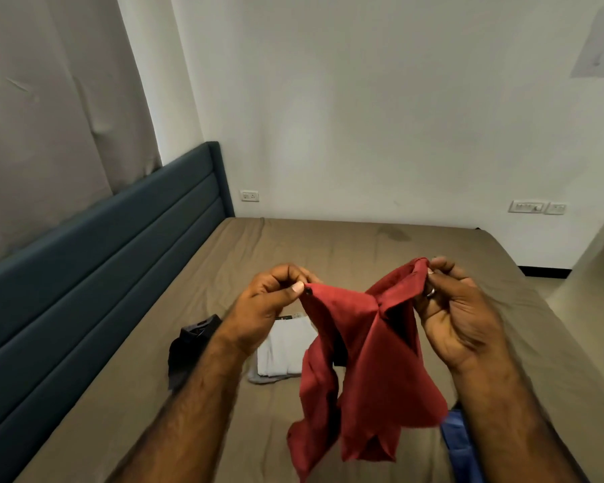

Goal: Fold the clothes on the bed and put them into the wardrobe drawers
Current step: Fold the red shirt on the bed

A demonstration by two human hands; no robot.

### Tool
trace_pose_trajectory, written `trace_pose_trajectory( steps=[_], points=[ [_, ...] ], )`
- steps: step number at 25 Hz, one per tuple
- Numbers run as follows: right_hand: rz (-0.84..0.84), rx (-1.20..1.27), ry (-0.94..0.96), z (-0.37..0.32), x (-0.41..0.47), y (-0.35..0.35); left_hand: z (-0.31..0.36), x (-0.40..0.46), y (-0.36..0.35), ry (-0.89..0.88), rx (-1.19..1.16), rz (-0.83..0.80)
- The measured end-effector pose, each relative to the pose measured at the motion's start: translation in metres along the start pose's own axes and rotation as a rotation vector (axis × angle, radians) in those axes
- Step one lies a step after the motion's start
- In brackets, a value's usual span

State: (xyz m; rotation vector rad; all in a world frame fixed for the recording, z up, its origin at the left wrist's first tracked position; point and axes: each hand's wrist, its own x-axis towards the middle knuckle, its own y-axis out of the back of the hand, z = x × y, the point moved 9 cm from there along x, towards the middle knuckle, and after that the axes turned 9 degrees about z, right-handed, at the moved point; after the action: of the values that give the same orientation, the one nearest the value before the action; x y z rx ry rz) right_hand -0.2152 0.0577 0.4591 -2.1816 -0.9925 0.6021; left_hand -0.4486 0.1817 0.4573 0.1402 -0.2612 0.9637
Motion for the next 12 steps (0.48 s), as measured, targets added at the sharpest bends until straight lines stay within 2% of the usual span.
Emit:
trace_pose_trajectory(
  steps=[2,6,9,12],
  points=[
    [-0.013,-0.045,0.008,0.004,-0.001,-0.006,0.002,-0.006,-0.023,0.039,-0.056,-0.105],
    [-0.05,-0.132,0.02,0.016,-0.006,-0.023,-0.015,-0.021,-0.088,0.08,0.194,-0.347],
    [-0.069,-0.167,-0.026,0.039,-0.009,-0.03,-0.029,-0.019,-0.096,0.1,0.132,-0.257],
    [-0.136,-0.189,-0.018,0.047,-0.012,-0.034,-0.038,-0.015,-0.081,0.21,-0.142,-0.054]
  ],
)
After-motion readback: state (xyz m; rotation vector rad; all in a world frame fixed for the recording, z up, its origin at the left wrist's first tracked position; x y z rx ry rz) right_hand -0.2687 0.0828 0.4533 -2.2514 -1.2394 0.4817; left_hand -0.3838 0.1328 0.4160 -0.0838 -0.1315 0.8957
